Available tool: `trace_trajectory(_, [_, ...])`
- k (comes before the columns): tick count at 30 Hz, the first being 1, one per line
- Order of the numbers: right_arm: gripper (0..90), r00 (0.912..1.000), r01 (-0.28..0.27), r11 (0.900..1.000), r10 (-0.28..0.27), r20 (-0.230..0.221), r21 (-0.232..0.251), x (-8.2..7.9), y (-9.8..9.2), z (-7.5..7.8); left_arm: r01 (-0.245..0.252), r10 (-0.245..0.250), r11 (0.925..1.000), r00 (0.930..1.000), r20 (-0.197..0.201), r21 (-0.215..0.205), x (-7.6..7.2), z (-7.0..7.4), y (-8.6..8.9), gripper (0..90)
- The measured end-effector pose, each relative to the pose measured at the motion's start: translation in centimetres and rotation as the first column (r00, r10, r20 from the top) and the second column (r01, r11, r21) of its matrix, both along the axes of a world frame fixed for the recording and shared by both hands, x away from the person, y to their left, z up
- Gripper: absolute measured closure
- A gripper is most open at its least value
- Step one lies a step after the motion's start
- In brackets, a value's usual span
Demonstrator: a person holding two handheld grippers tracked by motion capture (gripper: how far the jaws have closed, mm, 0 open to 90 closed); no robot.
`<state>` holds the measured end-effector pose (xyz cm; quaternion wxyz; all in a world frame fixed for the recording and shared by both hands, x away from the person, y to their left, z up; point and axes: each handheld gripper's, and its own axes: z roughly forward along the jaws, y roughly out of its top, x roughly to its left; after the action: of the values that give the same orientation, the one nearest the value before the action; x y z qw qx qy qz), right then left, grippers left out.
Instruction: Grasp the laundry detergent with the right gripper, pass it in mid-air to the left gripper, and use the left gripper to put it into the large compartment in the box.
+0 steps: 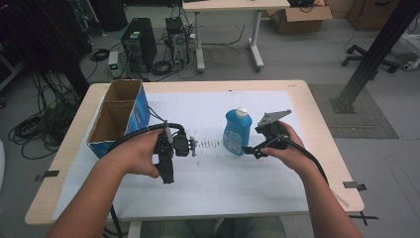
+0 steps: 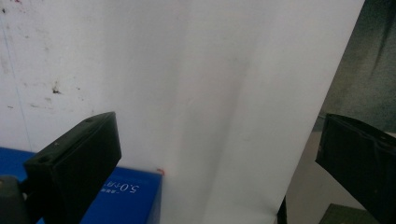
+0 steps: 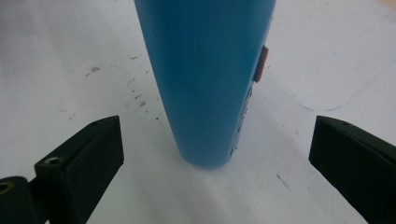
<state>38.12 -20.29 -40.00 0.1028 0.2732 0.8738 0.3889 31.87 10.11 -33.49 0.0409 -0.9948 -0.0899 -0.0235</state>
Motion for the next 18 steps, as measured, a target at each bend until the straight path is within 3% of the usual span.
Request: trace_trajectory(18, [2.3,0.9973,0.054,0.993,-0.059,0.044,0.106,0.2,0.65,-0.78,0.006,-0.006,1.0,1.0,-0.002,-0.004,-0.22,-0.02,-0.02,0.2])
